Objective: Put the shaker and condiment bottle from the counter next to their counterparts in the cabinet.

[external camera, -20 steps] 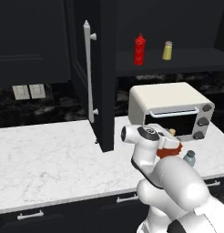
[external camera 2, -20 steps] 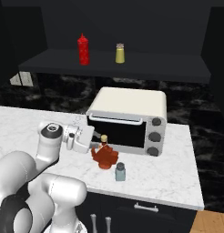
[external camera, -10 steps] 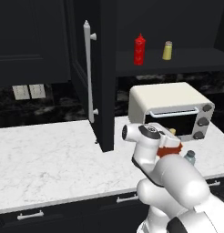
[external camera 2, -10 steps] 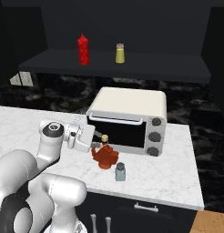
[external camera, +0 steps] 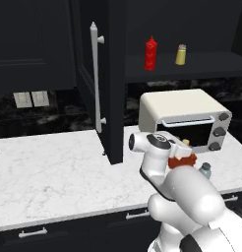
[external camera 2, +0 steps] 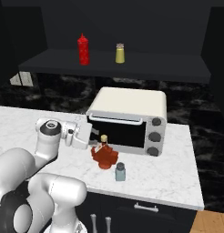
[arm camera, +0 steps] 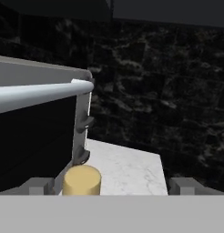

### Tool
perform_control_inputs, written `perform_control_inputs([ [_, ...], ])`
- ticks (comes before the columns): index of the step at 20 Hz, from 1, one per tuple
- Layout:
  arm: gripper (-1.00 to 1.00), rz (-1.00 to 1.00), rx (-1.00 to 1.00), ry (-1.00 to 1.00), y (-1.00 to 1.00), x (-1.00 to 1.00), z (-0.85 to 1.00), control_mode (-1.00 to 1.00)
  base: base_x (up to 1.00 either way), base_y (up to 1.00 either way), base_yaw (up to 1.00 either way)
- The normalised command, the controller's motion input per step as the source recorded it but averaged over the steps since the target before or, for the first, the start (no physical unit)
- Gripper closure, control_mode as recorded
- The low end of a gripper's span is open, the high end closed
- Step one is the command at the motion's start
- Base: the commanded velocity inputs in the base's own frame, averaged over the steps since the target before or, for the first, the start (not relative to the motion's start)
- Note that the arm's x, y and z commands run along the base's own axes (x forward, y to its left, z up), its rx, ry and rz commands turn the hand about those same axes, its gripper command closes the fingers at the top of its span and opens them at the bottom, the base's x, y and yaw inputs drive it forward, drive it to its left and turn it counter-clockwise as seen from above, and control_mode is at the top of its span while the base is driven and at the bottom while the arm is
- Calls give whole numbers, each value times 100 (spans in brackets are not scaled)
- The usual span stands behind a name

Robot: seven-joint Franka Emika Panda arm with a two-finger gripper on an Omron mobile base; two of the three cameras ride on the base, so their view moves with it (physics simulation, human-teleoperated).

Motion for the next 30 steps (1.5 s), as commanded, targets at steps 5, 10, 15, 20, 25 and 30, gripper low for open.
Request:
perform_control_inputs([
  [5,-100,0,1,1,0,4,0,-100,0,0,0],
  [10,-100,0,2,0,0,0,0,-100,0,0,0],
  [15,-100,0,3,0,-4,0,0,-100,0,0,0],
  [20,-100,0,8,0,-23,0,-4,-100,0,0,0],
  [25,-100,0,4,0,-18,0,-1,-100,0,0,0],
  [30,-100,0,0,0,-1,0,-14,-100,0,0,0],
])
